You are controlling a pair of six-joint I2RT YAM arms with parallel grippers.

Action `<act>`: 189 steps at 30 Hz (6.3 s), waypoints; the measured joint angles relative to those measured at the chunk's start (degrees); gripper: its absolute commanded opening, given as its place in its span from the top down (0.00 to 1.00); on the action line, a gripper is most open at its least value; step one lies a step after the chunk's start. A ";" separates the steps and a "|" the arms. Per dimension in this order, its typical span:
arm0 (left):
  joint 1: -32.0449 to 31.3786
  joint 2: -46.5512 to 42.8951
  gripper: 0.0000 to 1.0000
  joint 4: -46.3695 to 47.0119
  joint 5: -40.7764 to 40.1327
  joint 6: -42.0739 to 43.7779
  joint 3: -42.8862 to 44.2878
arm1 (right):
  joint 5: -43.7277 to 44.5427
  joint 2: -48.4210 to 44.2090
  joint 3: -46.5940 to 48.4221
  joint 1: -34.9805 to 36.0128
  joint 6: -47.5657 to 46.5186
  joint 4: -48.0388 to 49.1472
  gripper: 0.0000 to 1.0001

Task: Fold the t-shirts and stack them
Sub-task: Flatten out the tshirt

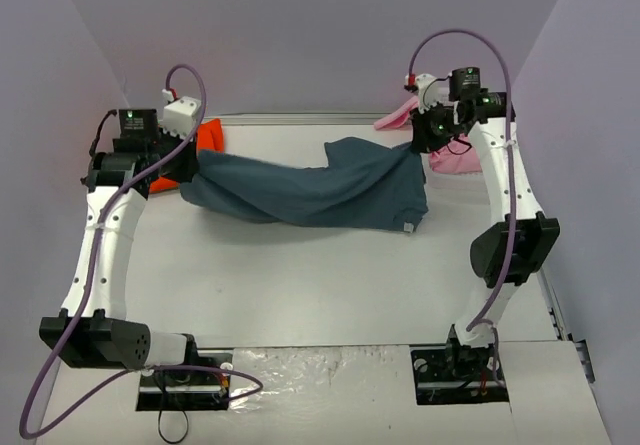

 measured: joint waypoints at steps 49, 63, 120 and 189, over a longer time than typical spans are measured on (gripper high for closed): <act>-0.35 26.71 0.98 4.24 -4.66 -5.01 20.92 | 15.69 7.93 24.79 -2.80 11.06 9.25 1.00; -0.74 -4.26 0.98 5.99 -4.00 -4.13 6.67 | 14.53 -26.62 1.55 -2.84 10.86 13.66 1.00; -5.35 -7.91 0.06 22.95 -11.15 5.11 -11.28 | 14.29 -22.36 -24.15 1.31 8.50 23.12 1.00; 1.77 -21.42 0.06 10.47 -4.59 4.70 -28.55 | 31.43 32.87 12.28 -1.66 11.39 22.32 1.00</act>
